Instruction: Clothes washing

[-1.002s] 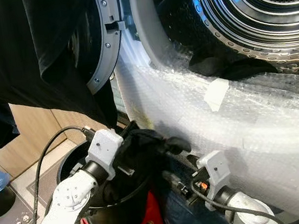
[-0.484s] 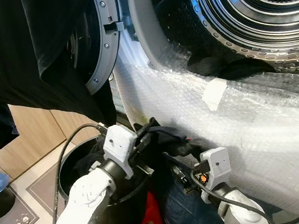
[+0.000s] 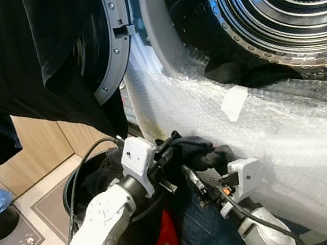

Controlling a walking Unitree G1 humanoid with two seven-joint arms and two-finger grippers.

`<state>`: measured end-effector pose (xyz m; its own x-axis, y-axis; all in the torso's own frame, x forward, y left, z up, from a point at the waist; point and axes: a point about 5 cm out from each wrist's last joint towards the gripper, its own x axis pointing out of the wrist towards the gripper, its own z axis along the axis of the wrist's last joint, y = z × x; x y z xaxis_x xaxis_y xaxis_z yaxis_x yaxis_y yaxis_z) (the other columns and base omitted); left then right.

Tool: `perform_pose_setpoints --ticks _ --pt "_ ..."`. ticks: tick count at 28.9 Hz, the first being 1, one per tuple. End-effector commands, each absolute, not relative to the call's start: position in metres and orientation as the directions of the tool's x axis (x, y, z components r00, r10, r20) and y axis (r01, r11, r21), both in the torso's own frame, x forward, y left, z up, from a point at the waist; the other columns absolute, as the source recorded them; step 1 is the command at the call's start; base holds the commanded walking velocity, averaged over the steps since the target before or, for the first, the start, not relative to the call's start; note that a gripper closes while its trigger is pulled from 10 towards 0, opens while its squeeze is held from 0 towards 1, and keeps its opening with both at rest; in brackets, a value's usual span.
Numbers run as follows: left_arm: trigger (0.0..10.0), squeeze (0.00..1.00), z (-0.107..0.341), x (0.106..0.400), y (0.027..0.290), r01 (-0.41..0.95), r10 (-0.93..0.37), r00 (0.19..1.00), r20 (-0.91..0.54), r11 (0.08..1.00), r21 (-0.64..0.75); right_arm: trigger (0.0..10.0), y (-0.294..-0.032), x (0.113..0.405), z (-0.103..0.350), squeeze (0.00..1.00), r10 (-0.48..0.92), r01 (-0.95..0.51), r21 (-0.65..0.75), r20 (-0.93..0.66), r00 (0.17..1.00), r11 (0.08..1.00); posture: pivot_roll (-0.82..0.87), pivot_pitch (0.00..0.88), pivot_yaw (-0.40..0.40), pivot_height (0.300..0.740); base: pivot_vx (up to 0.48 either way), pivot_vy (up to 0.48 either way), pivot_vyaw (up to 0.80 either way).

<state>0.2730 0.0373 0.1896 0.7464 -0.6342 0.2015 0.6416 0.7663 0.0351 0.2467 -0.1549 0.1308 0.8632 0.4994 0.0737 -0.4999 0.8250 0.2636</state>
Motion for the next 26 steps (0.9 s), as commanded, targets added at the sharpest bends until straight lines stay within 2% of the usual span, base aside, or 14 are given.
perform_pose_setpoints --ticks 1,3,4,26 --pt "10.0 0.00 0.189 0.273 0.036 0.642 -0.631 0.750 0.200 0.767 0.013 7.5 -0.155 0.245 0.136 0.00 0.506 -0.513 0.256 0.097 0.857 0.819 -0.12 0.000 0.039 0.740 0.000 0.000 0.00" --pt "10.0 0.00 0.189 0.273 0.036 0.642 -0.631 0.750 0.199 0.767 0.012 7.5 -0.155 0.245 0.136 0.00 0.507 -0.514 0.256 0.097 0.857 0.819 -0.12 0.000 0.039 0.740 0.000 0.000 0.00" --pt "10.0 0.00 0.189 0.273 0.035 0.641 -0.628 0.752 0.201 0.768 0.002 0.0 -0.153 0.245 0.136 0.00 0.511 -0.518 0.261 0.098 0.854 0.815 -0.11 0.000 0.038 0.740 0.000 0.000 0.00" --pt "10.0 0.00 0.191 0.273 0.024 0.664 -0.644 0.735 0.212 0.747 -0.031 0.0 -0.145 0.244 0.135 0.00 0.547 -0.550 0.293 0.100 0.831 0.782 -0.12 0.000 0.038 0.740 0.000 0.000 0.00"
